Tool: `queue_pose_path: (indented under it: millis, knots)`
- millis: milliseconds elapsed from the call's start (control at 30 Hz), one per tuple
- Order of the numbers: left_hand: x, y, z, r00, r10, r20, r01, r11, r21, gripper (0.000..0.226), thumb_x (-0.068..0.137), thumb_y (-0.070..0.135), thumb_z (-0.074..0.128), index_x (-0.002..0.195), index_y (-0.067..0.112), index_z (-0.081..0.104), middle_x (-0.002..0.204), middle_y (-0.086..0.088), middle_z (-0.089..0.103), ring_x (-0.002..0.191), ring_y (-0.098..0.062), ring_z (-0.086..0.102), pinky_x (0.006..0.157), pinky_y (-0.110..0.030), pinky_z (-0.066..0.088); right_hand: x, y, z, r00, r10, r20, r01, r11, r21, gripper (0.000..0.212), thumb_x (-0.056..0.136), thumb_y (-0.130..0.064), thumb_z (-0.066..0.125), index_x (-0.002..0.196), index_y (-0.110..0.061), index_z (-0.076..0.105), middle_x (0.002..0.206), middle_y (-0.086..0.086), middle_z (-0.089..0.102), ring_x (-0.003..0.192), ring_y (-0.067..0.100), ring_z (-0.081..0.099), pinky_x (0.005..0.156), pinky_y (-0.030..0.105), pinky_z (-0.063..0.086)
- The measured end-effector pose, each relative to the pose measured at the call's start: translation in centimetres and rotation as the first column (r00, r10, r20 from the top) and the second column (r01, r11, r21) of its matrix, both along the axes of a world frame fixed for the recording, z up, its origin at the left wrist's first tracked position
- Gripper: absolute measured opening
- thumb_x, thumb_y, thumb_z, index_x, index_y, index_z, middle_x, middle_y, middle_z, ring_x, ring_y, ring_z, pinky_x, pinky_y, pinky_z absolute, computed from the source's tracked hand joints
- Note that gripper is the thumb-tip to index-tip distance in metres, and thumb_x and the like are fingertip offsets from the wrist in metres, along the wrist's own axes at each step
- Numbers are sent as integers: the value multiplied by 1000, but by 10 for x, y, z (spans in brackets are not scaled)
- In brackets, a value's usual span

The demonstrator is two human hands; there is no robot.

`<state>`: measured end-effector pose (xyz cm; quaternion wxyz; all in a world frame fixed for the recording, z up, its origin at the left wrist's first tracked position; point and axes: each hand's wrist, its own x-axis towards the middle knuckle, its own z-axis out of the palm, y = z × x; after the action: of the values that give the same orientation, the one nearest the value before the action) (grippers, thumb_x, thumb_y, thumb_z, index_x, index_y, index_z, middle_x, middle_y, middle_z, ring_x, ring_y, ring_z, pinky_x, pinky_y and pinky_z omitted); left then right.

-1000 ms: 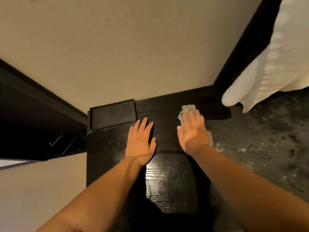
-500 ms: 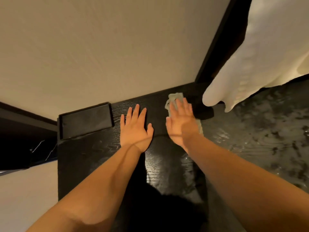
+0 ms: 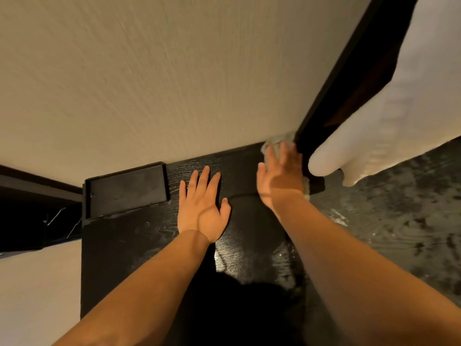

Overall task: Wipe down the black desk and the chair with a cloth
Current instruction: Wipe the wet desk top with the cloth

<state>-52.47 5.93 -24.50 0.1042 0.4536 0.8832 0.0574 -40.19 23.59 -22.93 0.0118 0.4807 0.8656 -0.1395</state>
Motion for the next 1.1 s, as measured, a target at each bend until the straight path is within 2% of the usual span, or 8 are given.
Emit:
queue_pose_path:
  millis: [167, 233, 367, 433, 633, 733, 900, 1100]
  knots:
    - [0, -1, -1, 1000, -5, -5, 5, 1000, 12, 70, 96, 50, 36, 163, 29, 27, 175, -1, 13, 161, -27, 5, 130, -55, 4, -6, -3, -3, 905, 424, -26, -425, 903, -60, 59, 106, -45, 28, 161, -26, 21, 171, 5, 6, 157, 26, -5, 127, 44, -6]
    - [0, -1, -1, 1000, 2, -2, -2, 1000, 10, 70, 96, 50, 36, 163, 29, 28, 175, -1, 14, 161, -27, 6, 130, -54, 4, 8, 15, -10, 960, 275, -46, -275, 961, 7, 57, 103, -44, 32, 157, -25, 30, 168, 8, 18, 156, 31, 9, 125, 53, 13]
    - [0, 0, 0, 1000, 2, 0, -2, 1000, 5, 70, 96, 50, 36, 163, 30, 28, 174, 0, 14, 161, -26, 6, 130, -53, 3, 14, 20, -8, 992, -121, 29, 123, 990, -63, 58, 106, -47, 28, 159, -30, 15, 170, 3, -1, 156, 29, -4, 121, 55, 17]
    - [1, 0, 1, 1000, 4, -2, -4, 1000, 1, 70, 96, 50, 35, 162, 29, 28, 174, 0, 14, 161, -26, 6, 130, -53, 2, -4, 3, 0, 998, -66, -2, 65, 995, -73, 58, 105, -44, 31, 160, -32, 15, 170, 5, -1, 156, 35, -3, 119, 58, 22]
    - [2, -1, -1, 1000, 20, -6, -20, 1000, 6, 71, 96, 51, 35, 163, 28, 28, 175, 1, 13, 161, -23, 4, 130, -51, 1, -38, -34, -10, 902, 429, -39, -431, 902, -34, 56, 105, -34, 35, 160, -25, 27, 169, 13, 15, 156, 34, 0, 126, 45, -7]
    - [2, 0, 1, 1000, 14, -2, -14, 1000, 1, 72, 95, 52, 35, 163, 28, 27, 175, 1, 13, 161, -23, 4, 130, -50, 1, -29, -19, -8, 913, 407, 14, -407, 913, -35, 57, 107, -38, 29, 162, -27, 17, 171, 7, 5, 157, 29, -7, 124, 44, -10]
    - [2, 1, 4, 1000, 19, -5, -19, 1000, 2, 72, 95, 54, 32, 163, 30, 27, 174, 2, 14, 161, -23, 5, 131, -51, 3, 21, -5, -7, 997, 42, 72, -42, 999, -7, 59, 106, -43, 30, 161, -27, 17, 170, 8, 2, 156, 33, 0, 124, 42, -2]
    - [2, 1, 3, 1000, 28, 4, -28, 1000, 7, 73, 93, 53, 33, 162, 30, 29, 174, 2, 16, 161, -22, 6, 130, -51, 3, 44, -55, -2, 946, 320, 50, -318, 947, -33, 60, 101, -45, 38, 157, -24, 33, 166, 16, 18, 154, 41, 9, 125, 52, 10]
